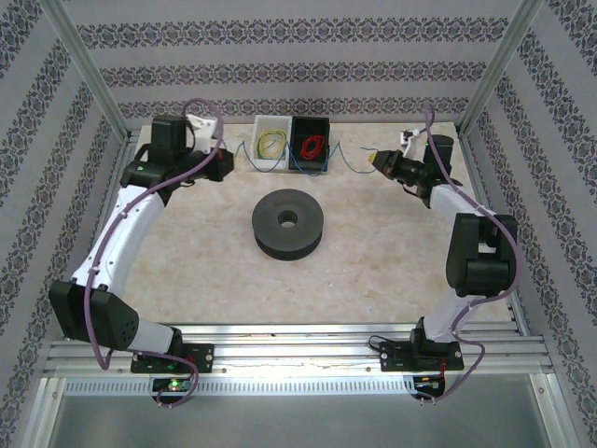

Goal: Wrap the cables

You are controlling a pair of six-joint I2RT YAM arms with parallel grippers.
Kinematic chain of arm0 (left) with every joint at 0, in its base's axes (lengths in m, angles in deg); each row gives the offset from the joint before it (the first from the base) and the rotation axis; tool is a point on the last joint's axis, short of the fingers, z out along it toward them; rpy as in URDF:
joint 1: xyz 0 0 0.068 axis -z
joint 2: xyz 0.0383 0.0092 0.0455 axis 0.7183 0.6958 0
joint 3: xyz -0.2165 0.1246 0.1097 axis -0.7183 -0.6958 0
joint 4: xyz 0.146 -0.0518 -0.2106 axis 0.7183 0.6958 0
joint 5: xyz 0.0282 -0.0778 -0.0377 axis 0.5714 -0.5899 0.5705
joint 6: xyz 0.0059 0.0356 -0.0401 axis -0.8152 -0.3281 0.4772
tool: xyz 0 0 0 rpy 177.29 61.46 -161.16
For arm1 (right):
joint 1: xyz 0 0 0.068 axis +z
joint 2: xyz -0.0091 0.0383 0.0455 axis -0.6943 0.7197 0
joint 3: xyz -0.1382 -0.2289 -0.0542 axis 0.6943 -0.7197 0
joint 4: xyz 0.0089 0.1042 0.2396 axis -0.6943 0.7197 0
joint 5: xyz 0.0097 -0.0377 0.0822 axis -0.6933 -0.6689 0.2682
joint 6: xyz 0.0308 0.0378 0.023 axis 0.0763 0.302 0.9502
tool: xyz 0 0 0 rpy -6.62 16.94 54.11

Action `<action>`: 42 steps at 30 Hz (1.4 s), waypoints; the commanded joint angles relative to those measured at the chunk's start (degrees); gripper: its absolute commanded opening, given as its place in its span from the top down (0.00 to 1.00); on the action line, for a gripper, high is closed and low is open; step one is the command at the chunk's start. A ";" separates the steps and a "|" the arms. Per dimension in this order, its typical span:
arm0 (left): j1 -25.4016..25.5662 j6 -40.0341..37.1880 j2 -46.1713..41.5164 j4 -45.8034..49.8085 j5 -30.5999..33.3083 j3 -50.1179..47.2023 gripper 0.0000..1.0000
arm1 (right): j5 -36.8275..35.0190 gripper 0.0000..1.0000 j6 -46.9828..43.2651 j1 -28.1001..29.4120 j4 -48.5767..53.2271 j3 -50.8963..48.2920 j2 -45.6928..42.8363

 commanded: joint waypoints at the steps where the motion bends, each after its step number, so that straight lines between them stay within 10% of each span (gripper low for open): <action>1: -5.54 2.67 -3.44 -2.93 0.34 -1.45 1.00 | -5.46 1.00 -3.24 -4.47 2.60 -1.65 -2.59; 19: -34.32 13.59 -7.88 -8.56 -10.88 -2.75 1.00 | -12.82 1.00 -0.67 -21.76 -1.54 -3.23 -3.04; 29: -41.39 19.35 -6.51 -14.52 -12.62 0.27 1.00 | -12.35 1.00 1.43 -26.41 -4.34 -3.86 -0.53; 42: -53.68 23.27 -4.18 -16.31 -15.05 6.68 1.00 | -4.47 1.00 19.79 -30.33 -30.55 -9.15 5.94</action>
